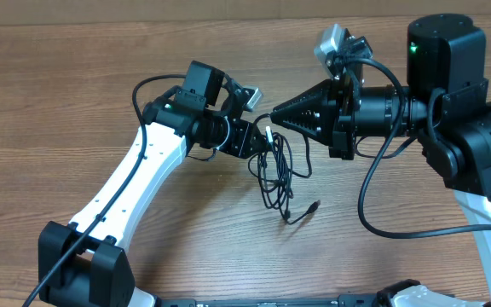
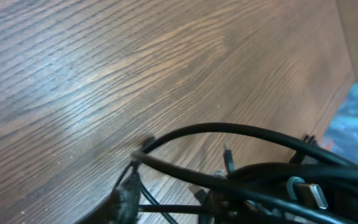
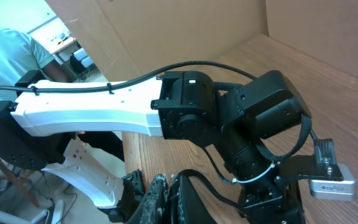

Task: Untangle cables

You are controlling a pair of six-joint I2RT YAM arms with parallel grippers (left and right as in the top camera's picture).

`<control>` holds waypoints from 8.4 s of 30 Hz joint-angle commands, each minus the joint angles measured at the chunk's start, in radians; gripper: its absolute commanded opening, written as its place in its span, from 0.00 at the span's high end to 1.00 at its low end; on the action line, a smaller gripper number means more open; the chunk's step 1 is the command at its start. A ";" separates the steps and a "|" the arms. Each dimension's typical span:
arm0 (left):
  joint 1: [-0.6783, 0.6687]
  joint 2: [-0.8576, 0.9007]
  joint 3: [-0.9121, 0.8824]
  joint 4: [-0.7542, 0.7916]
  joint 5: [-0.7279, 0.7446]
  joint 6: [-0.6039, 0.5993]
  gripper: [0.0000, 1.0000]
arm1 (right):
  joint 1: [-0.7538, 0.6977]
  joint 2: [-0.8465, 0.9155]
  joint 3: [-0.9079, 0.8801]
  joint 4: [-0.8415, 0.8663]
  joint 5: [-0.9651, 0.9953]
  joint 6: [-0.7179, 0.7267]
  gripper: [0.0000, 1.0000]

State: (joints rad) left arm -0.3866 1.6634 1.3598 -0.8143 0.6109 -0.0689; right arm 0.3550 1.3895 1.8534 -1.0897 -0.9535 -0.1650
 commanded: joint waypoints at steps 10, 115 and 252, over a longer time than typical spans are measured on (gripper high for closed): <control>-0.006 -0.002 -0.003 0.010 -0.028 -0.001 0.66 | 0.005 -0.020 0.034 0.009 0.011 0.005 0.96; 0.068 -0.284 0.325 -0.338 -0.042 -0.174 0.96 | -0.102 0.145 0.010 -0.235 0.341 -0.156 0.31; 0.082 -0.278 0.150 -0.288 -0.095 -0.287 0.74 | 0.059 -0.026 -0.274 0.308 0.024 0.121 0.96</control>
State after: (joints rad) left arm -0.3016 1.3941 1.5169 -1.1053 0.5186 -0.3416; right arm 0.3973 1.3872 1.5517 -0.7998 -0.9012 -0.0517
